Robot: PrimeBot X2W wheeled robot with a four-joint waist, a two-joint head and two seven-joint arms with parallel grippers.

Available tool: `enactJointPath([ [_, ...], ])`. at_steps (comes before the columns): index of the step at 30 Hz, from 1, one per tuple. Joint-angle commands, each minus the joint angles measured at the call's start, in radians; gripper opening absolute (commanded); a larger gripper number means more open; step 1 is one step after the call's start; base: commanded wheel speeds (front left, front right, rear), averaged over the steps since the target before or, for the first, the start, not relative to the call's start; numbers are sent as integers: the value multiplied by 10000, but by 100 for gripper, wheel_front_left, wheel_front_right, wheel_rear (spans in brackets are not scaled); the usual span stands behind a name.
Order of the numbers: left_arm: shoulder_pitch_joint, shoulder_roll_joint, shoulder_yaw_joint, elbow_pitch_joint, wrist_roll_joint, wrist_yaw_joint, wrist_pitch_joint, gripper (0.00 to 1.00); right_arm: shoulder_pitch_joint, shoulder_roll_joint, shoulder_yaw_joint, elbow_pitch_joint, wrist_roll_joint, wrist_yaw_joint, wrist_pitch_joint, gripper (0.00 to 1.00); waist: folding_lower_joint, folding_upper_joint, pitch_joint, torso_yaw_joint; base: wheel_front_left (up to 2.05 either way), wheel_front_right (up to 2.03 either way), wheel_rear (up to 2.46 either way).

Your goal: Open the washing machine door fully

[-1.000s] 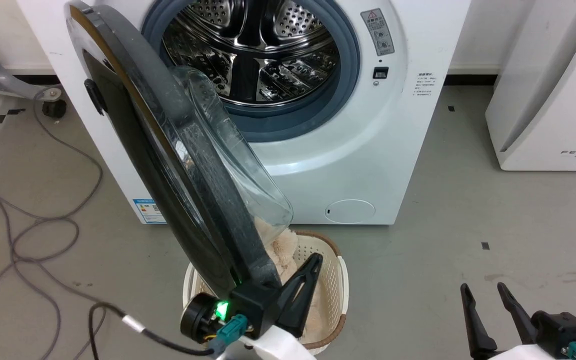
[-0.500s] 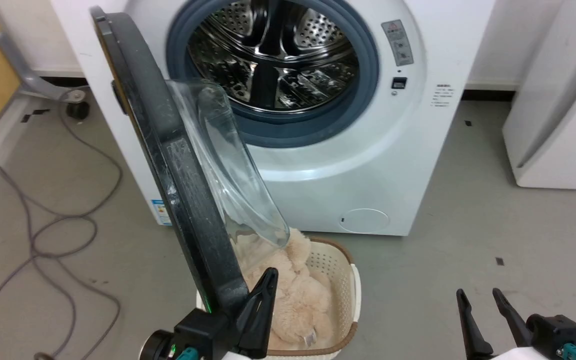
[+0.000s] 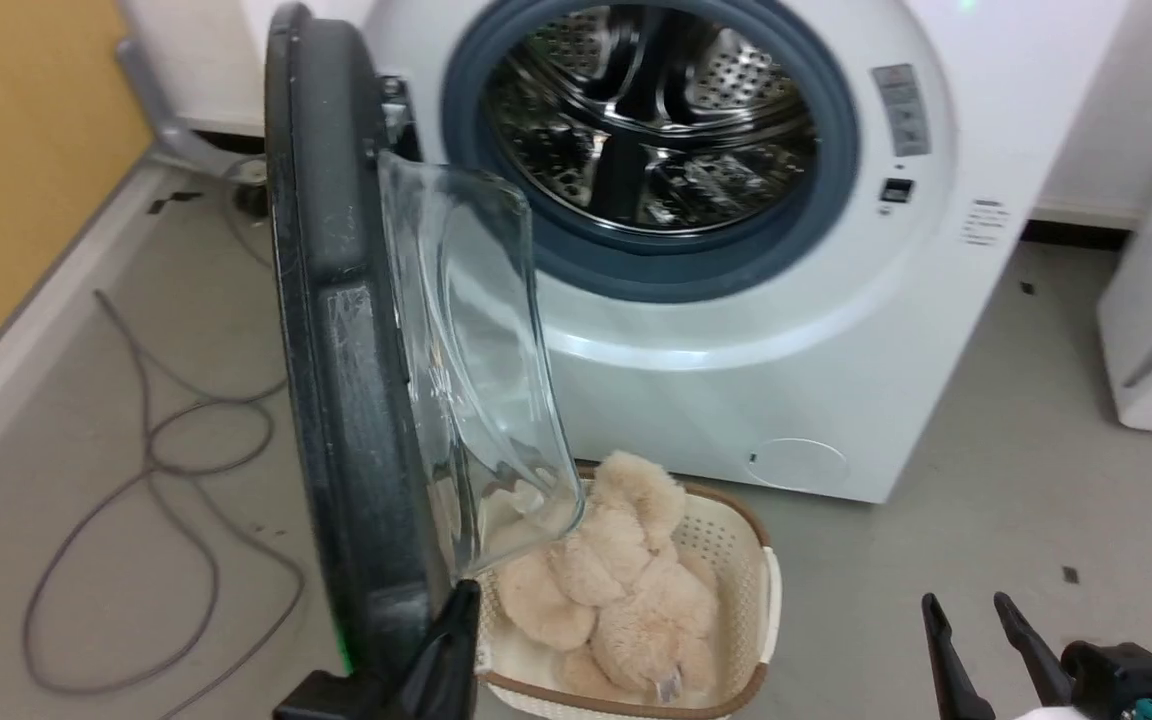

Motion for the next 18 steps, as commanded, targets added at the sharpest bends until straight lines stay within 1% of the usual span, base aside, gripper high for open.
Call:
enactJointPath([
  [1, 205, 67, 122, -63, 69, 117, -4, 0, 220, 30, -50, -64, -10, 6, 28, 100, 0, 0, 1, 287, 0, 0, 0],
  [5, 322, 228, 448, -77, 121, 304, -109, 0, 231, 30, -121, -143, -17, 6, 51, 100, 0, 0, 77, 624, 0, 0, 0],
  [9, 292, 372, 1012, 118, -37, 470, -296, 0, 152, 30, -165, -213, 20, 6, 36, 100, 0, 0, 242, 869, 0, 0, 0],
  [14, 65, 641, 1983, 794, -438, 594, -600, 0, 71, 30, -114, -204, 20, 6, 37, 100, 0, 0, 326, 937, 0, 0, 0],
  [18, -236, 921, 2932, 1473, -910, 593, -1007, 0, 37, 30, -137, -196, -16, 6, 48, 100, 0, 0, 349, 899, 0, 0, 0],
])
